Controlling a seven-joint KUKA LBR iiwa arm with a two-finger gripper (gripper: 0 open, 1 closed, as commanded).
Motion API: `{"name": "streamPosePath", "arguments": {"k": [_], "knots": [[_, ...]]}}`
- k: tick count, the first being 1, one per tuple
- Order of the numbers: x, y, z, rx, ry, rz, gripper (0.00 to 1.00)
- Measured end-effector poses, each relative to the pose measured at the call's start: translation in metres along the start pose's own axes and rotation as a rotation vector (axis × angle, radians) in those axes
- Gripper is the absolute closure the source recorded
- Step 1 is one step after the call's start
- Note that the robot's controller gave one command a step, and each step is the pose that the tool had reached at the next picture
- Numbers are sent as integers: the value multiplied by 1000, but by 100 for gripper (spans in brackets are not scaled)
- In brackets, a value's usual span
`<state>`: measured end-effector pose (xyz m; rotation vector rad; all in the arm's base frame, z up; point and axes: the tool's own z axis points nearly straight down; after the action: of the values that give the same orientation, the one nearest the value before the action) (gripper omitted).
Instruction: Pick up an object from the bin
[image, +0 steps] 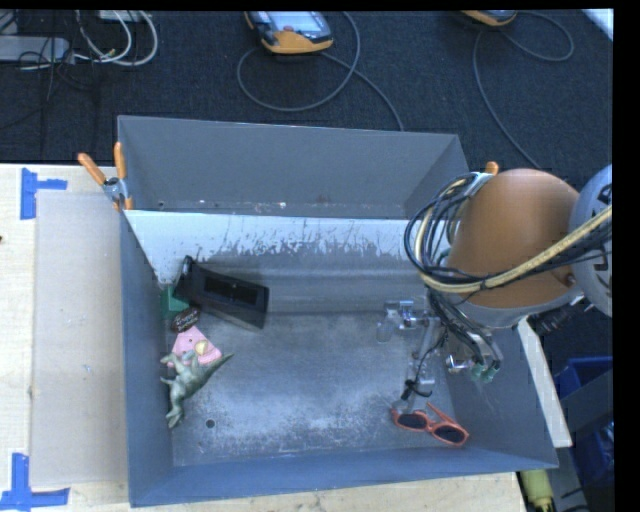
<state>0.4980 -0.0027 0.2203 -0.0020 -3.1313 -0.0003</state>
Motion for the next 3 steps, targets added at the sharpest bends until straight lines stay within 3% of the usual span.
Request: {"name": "streamPosePath", "arguments": {"k": [1, 2, 3], "knots": [[-1, 0, -4, 0, -8, 0, 0], [2, -33, 13, -1, -4, -72, 0], [-59, -36, 18, 0, -7, -26, 0]]}}
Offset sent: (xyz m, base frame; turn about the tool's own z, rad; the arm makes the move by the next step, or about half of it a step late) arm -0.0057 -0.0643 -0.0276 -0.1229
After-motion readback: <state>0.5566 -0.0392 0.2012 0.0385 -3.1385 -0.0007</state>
